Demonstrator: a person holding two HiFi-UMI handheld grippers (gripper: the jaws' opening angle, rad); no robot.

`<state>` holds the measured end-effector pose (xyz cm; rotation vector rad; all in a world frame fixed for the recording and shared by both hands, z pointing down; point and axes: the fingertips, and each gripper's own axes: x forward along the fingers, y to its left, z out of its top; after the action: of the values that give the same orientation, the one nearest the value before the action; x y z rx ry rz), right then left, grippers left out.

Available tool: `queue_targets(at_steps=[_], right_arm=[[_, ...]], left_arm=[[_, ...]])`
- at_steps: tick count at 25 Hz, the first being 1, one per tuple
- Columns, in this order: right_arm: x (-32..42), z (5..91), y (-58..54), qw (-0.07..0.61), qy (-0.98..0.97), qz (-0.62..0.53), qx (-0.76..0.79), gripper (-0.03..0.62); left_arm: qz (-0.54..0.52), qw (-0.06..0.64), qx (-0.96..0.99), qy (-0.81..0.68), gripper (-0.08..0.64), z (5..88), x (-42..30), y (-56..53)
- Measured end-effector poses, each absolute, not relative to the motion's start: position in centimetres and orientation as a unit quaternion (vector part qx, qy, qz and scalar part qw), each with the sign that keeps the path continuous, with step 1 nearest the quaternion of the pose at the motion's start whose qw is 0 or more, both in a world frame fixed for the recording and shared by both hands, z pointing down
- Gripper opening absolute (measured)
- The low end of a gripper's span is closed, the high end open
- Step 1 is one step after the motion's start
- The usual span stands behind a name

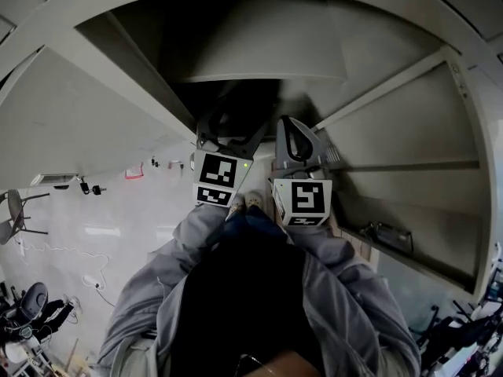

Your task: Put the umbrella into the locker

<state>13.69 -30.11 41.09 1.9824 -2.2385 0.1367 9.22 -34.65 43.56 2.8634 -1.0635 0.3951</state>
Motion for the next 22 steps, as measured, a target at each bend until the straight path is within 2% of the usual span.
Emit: queue_targets(at_steps=[3, 4, 5, 6, 8, 11, 22], right_arm=[[12.7, 41.3, -30.0, 0.072, -0.753, 0.049, 0.652, 0.003], [12.4, 41.4, -29.9, 0.072, -0.755, 0.048, 0.65, 0.003], [12.2, 41.4, -29.8, 0.073, -0.757, 0.047, 0.648, 0.003], [12.0, 41.4, -29.7, 0.074, -0.758, 0.044, 0.647, 0.003], [11.7, 40.9, -29.4, 0.072, -0.76, 0.036, 0.645, 0.003], [11.1, 39.5, -28.7, 0.062, -0.761, 0.025, 0.645, 0.003], [12.2, 33.6, -23.2, 0.023, -0.741, -0.022, 0.671, 0.003]], left_arm=[[0.119, 0.029, 0.925, -0.359, 0.34, 43.1, 7.6, -33.8], [0.11, 0.027, 0.923, -0.367, 0.275, 42.7, 6.9, -33.4], [0.097, 0.026, 0.921, -0.375, 0.153, 42.2, 6.3, -33.1], [0.081, 0.026, 0.92, -0.383, 0.083, 41.7, 5.6, -32.8], [0.058, 0.026, 0.916, -0.397, 0.034, 40.5, 4.5, -32.2], [0.037, 0.021, 0.909, -0.414, 0.008, 38.7, 3.0, -31.1], [-0.016, 0.029, 0.906, -0.422, 0.006, 32.4, 0.3, -25.0]])
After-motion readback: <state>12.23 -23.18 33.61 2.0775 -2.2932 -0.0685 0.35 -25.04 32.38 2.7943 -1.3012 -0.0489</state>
